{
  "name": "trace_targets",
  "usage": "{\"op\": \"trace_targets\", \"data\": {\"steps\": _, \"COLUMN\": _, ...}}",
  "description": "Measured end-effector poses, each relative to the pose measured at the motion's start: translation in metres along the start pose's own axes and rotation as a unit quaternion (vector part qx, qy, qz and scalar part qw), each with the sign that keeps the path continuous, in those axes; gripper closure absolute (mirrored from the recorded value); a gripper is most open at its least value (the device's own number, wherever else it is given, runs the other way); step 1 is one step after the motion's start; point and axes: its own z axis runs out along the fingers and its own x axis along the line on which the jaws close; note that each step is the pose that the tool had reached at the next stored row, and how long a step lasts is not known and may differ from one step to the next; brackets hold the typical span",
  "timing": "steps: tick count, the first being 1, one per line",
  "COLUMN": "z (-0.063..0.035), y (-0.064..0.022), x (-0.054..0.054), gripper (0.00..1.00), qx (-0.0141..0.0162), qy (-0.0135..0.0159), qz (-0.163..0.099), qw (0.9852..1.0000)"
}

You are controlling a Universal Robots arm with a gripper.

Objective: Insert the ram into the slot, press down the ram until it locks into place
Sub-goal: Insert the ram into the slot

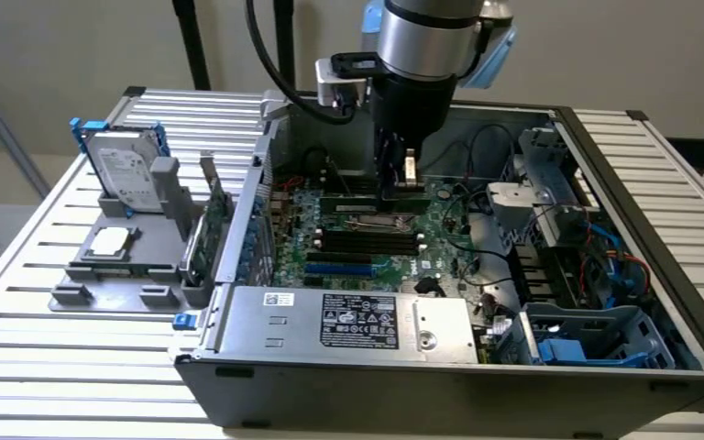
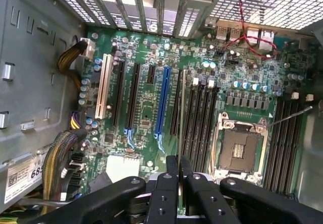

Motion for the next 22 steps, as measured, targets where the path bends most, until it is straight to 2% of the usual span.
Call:
{"op": "trace_targets", "data": {"steps": 3, "z": 0.0055, "y": -0.0004, "x": -0.001, "gripper": 0.86, "qx": 0.0, "qy": 0.0, "qz": 0.0, "qw": 1.0}}
{"op": "trace_targets", "data": {"steps": 10, "z": 0.0185, "y": -0.0032, "x": -0.015, "gripper": 0.86, "qx": 0.0001, "qy": -0.0001, "qz": 0.002, "qw": 1.0}}
{"op": "trace_targets", "data": {"steps": 15, "z": 0.0258, "y": -0.0112, "x": -0.019, "gripper": 0.86, "qx": 0.0001, "qy": -0.0003, "qz": 0.004, "qw": 1.0}}
{"op": "trace_targets", "data": {"steps": 19, "z": 0.0311, "y": -0.0126, "x": -0.019, "gripper": 0.86, "qx": 0.0003, "qy": -0.0004, "qz": 0.02, "qw": 0.9998}}
{"op": "trace_targets", "data": {"steps": 22, "z": 0.0346, "y": -0.0128, "x": -0.019, "gripper": 0.86, "qx": 0.0006, "qy": 0.0011, "qz": 0.033, "qw": 0.9995}}
